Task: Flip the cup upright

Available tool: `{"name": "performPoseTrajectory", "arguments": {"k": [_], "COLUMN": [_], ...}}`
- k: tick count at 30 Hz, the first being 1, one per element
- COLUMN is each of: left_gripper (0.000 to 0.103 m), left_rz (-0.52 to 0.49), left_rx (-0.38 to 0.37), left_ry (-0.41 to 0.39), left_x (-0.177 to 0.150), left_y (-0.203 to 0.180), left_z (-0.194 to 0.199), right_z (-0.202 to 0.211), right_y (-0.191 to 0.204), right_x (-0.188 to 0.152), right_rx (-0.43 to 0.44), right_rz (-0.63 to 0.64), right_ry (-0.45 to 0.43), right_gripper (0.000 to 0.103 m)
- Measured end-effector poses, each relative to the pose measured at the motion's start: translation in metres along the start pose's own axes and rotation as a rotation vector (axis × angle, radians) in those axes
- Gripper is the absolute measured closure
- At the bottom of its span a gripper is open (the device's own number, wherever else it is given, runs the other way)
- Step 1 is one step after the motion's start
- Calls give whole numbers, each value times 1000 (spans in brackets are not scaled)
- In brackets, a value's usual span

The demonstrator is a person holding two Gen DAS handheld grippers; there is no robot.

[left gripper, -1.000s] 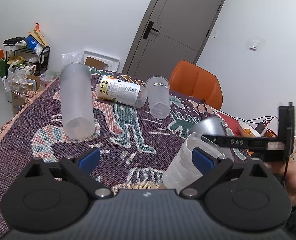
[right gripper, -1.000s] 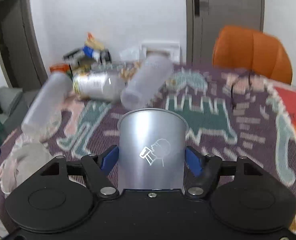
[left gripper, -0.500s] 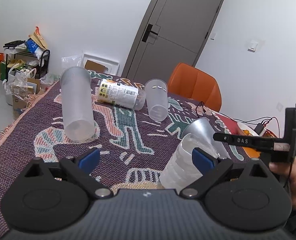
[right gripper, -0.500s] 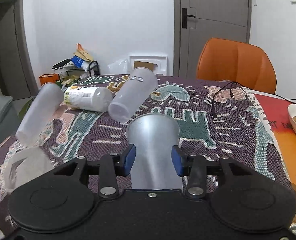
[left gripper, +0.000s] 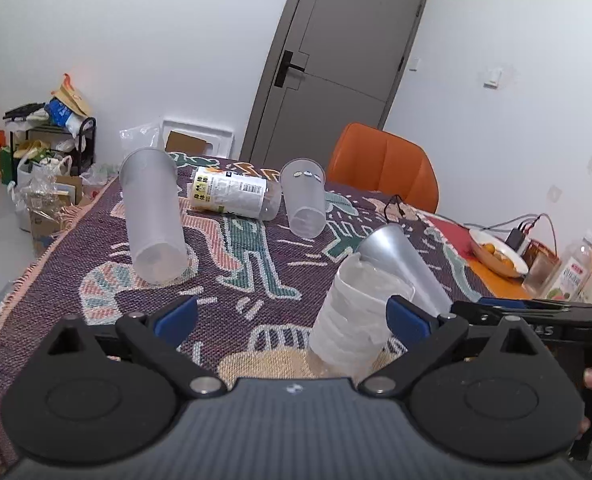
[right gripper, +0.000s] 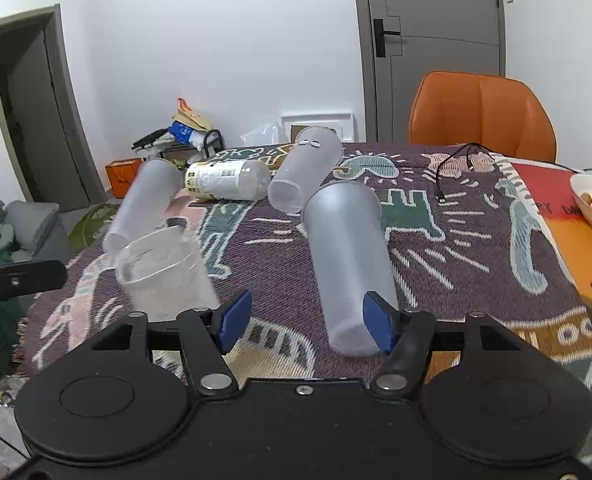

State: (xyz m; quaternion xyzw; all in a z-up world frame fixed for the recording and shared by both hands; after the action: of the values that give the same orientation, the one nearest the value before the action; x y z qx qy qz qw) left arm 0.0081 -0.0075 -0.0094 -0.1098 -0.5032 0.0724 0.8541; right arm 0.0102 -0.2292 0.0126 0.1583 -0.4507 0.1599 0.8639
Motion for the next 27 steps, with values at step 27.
{"name": "performPoseTrajectory", "arguments": {"k": [27], "left_gripper": [2], "left_rz": [-138], "left_rx": [86], "left_ry": [48], "left_x": [-41], "left_y": [-8], "left_z": [50], "right_z": [60], "right_y": [41], "right_x": [-42], "right_rx": [63], "right_rz": [-7], "right_ry": [-66], "right_gripper": [0]}}
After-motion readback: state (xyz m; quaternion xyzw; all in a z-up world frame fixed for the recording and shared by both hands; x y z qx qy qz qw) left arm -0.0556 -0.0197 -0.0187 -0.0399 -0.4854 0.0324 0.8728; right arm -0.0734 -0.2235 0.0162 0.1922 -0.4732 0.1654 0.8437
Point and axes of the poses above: each gripper's, at about its wrist camera, not at the fingertips, and z roughly against the way its jaws point, y to its left, x to its top, the point moved 5 cm from there along -z, roughly the way its jaws point, and after that the axes turned 1 degree about x, right-handed, at the moved point
